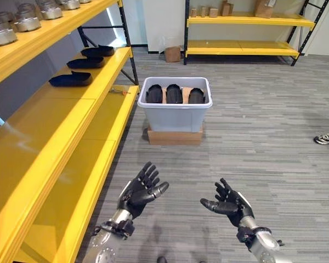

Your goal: Move parts from the plastic box to the shelf.

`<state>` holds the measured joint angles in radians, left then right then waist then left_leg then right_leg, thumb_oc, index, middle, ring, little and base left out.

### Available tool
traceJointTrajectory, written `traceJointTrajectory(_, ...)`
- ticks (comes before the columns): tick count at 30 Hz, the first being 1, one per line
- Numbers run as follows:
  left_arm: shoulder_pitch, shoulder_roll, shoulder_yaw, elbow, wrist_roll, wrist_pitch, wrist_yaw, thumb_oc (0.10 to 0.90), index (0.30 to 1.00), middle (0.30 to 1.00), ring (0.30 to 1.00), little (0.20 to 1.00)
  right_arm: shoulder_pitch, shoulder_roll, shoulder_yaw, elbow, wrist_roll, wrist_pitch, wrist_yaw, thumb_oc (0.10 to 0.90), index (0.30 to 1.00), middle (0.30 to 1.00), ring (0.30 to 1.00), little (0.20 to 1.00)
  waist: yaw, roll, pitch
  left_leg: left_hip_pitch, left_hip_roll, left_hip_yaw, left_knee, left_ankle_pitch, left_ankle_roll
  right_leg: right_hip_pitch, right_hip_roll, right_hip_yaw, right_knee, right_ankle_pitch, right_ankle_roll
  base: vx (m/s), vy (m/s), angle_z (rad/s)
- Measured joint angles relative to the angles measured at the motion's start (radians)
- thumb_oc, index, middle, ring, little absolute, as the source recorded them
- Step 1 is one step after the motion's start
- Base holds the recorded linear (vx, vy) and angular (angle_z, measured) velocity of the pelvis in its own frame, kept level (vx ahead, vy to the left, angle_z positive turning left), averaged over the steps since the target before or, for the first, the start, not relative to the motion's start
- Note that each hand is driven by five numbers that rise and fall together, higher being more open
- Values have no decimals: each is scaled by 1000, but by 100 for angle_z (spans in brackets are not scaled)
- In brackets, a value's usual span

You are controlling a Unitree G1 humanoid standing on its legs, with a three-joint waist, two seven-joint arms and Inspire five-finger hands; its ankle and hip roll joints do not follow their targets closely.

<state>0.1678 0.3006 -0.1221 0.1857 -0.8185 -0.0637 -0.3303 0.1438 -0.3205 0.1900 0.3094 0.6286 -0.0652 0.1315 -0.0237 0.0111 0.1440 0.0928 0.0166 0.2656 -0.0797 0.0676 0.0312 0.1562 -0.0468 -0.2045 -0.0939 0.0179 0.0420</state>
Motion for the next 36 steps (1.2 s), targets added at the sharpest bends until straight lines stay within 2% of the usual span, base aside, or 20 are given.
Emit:
traceJointTrajectory(7,-7,0,1,-1,0,2,17,900,1000,1000,1000,1000,-11,0,0,0,0,-5,-1,900,1000,1000,1000,1000,0,1,0,0,-1,-5,0,0,0,4,0,-4,0,3,-5,-8,-2,1)
traceJointTrajectory(12,-21,0,1,-1,-2,34,18,900,1000,1000,1000,1000,-35,0,2,0,-21,-11,-10,900,1000,1000,1000,1000,0,2,1,2,-2,-12,0,1,0,8,-1,-9,0,3,-5,-15,5,4)
traceJointTrajectory(25,-31,-1,0,-1,-2,37,20,900,1000,1000,1000,1000,-41,-5,2,0,-35,-20,1,900,1000,1000,1000,1000,2,16,8,15,-4,-26,0,1,0,26,-2,-24,6,1,-4,1,21,3)
traceJointTrajectory(36,-31,-1,0,5,-2,42,20,900,1000,1000,1000,1000,-41,-22,2,-2,-59,-16,36,900,1000,1000,1000,1000,1,4,15,14,-9,-26,0,-2,3,28,-6,-24,8,2,-4,32,96,0)
